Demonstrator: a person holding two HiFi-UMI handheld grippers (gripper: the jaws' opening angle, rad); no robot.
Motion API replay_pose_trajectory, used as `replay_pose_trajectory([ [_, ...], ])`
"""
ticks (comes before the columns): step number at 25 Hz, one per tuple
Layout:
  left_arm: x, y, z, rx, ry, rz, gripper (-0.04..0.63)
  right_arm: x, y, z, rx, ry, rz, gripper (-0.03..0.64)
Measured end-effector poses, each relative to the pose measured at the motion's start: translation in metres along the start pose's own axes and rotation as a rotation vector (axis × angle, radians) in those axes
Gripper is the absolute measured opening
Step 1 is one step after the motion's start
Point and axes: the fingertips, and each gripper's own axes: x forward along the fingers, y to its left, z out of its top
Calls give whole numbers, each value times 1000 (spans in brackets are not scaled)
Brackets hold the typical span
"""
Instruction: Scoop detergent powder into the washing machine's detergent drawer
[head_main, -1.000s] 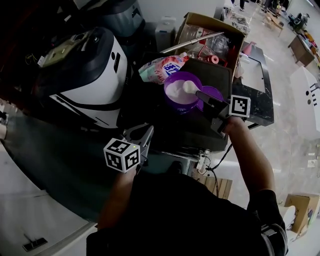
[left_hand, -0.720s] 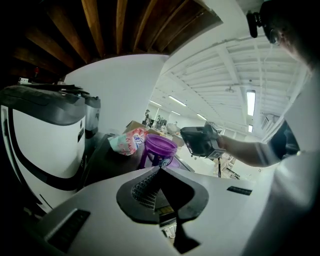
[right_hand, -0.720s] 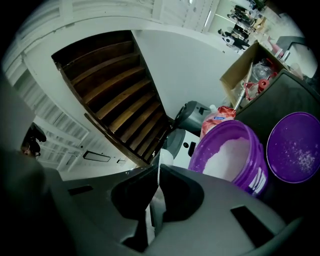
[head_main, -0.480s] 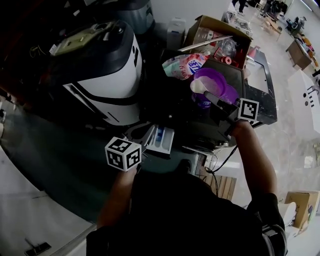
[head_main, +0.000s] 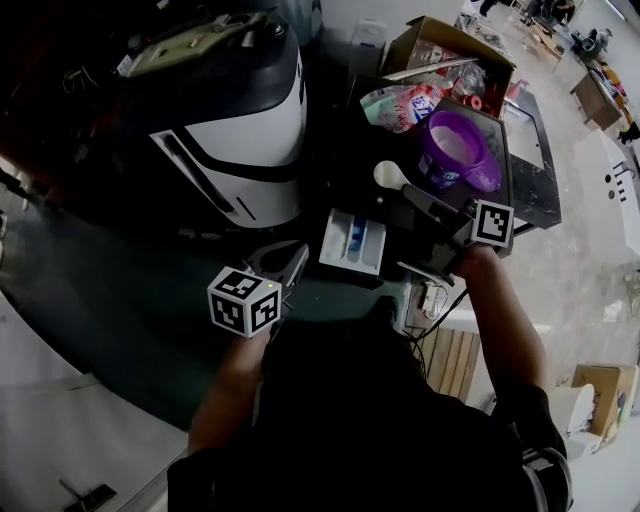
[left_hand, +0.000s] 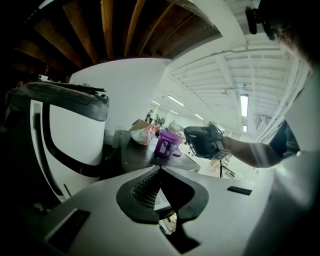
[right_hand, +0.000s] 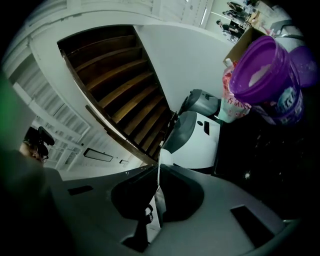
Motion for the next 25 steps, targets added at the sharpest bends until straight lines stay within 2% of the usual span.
replay_pose_trajectory([
  [4, -21, 10, -18, -10, 18, 4, 8, 7, 3, -39, 32, -6, 2, 21],
  [8, -19, 9, -23, -11, 20, -11, 9, 9, 1, -64, 38, 7, -1, 21],
  [25, 45, -6, -40, -48, 91, -91, 8, -13, -38, -104, 89, 23, -47, 21],
])
